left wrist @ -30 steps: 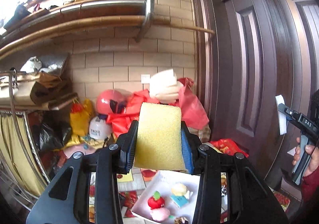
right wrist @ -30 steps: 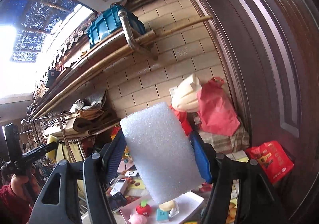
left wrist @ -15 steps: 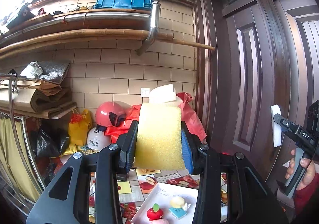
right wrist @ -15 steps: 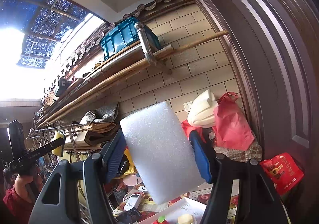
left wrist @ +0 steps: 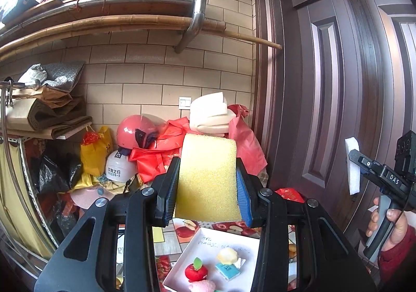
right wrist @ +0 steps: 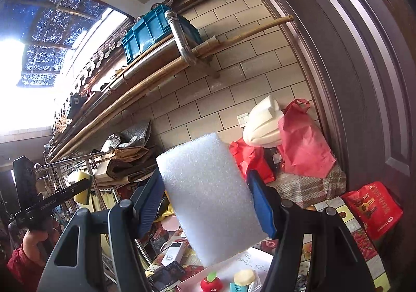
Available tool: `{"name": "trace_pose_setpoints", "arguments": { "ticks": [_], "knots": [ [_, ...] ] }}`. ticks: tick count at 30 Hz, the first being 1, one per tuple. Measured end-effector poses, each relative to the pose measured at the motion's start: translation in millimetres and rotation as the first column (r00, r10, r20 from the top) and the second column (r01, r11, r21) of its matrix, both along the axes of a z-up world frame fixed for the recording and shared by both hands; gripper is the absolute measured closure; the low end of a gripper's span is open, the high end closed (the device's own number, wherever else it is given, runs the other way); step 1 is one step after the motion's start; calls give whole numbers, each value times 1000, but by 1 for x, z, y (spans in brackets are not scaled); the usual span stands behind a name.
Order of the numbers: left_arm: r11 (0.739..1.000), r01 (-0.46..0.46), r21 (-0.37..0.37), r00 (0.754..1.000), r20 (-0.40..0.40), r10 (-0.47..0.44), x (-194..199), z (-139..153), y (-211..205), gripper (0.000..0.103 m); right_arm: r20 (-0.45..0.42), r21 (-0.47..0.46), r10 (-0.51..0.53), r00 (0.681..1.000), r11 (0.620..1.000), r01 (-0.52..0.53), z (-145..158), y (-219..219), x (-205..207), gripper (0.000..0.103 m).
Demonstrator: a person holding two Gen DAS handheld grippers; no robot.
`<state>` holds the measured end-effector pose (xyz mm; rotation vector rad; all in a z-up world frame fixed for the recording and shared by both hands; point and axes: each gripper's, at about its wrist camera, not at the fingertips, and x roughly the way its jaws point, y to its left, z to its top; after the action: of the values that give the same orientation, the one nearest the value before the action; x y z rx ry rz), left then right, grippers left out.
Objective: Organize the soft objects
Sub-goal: 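Lift yellow sponge block with left tool while right tool lifts white foam block, then release yellow sponge into white box with left tool while right tool drops foam block in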
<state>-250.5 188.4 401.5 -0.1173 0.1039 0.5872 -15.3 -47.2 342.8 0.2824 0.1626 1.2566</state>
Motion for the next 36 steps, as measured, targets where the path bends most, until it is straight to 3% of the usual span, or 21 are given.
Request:
{"name": "trace_pose_setpoints", "arguments": {
  "ticks": [24, 29, 36],
  "knots": [
    [990, 28, -138, 993, -107, -43, 58, -61, 59, 64, -107, -162, 12, 994, 986, -29, -50, 70, 36, 38],
    [975, 52, -218, 979, -179, -93, 89, -105, 68, 64, -154, -242, -2, 988, 970, -36, -78, 96, 53, 38],
    [922, 51, -384, 932, -313, -182, 165, -213, 84, 64, -232, -398, -33, 972, 915, -64, -140, 142, 81, 38]
  ]
}}
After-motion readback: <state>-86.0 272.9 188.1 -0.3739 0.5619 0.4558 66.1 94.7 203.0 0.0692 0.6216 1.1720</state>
